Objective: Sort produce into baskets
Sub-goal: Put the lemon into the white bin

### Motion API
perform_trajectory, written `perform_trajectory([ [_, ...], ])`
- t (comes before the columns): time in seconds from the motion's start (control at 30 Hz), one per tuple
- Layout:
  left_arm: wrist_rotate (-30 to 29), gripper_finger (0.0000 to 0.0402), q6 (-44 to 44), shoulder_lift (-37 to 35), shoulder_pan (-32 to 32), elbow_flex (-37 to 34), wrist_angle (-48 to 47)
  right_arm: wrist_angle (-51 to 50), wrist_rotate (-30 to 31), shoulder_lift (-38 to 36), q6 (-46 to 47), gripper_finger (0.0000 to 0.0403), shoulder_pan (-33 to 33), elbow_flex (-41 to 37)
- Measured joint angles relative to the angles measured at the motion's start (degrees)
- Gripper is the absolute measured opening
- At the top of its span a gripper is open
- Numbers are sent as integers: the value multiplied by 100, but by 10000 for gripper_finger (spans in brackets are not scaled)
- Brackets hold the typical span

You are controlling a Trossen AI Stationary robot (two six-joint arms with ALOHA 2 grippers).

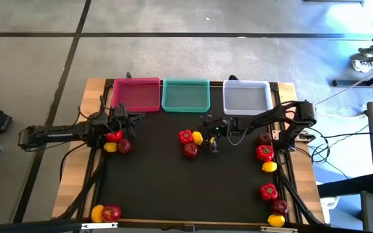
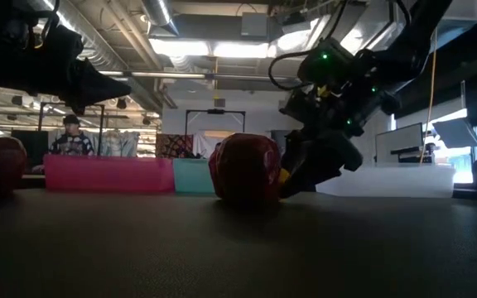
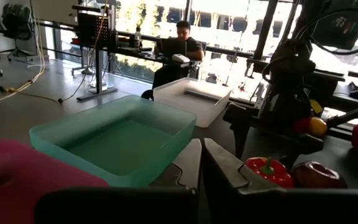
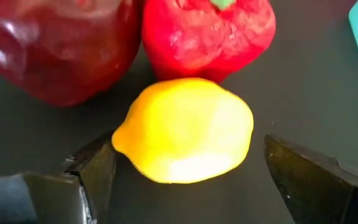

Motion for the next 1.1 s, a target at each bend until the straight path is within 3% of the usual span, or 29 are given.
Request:
perform_trajectory([
  [0.3, 2, 11, -267, 0, 0, 0, -7, 235, -4, 0, -148, 340, 0, 0],
  [0.47, 5, 11, -837, 0, 0, 0, -14, 207, -7, 0, -144, 290, 0, 2],
  [0.73, 7, 11, -777, 0, 0, 0, -49, 64, 0, -15, -142, 207, -2, 17],
  [1.1, 5, 11, -762, 0, 0, 0, -22, -221, 309, -264, -103, 190, 3, -8],
])
